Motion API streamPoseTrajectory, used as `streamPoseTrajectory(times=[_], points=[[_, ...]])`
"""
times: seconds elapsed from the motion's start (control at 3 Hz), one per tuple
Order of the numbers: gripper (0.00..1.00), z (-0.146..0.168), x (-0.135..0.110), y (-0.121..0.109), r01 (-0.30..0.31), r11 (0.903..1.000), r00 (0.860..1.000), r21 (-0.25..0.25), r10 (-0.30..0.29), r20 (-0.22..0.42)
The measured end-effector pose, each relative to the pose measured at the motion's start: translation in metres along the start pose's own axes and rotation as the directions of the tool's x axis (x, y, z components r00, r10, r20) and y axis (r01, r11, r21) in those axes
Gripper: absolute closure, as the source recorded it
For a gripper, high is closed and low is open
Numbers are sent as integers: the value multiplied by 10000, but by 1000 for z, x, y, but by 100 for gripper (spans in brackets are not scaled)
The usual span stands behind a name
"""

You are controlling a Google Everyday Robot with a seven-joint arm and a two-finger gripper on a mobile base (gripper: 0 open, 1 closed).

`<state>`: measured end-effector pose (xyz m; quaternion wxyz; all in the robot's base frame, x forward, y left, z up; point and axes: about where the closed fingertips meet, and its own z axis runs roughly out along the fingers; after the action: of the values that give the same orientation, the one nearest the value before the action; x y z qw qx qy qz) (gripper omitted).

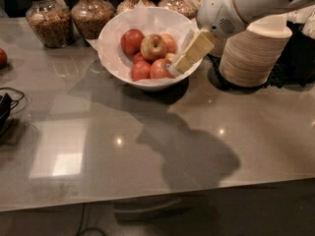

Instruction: Pick apple from white bowl

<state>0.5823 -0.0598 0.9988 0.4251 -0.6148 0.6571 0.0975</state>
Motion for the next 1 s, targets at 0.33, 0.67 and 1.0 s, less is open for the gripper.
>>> streamPoseTrajectory(times=[0.33,0.67,1.0], points=[[18,15,-4,-11,-337,9991,9969,275,317,723],[26,29,-6,-20,-634,9976,9918,274,599,1131],[23,44,0,-26,-954,9951,9887,260,916,1188]])
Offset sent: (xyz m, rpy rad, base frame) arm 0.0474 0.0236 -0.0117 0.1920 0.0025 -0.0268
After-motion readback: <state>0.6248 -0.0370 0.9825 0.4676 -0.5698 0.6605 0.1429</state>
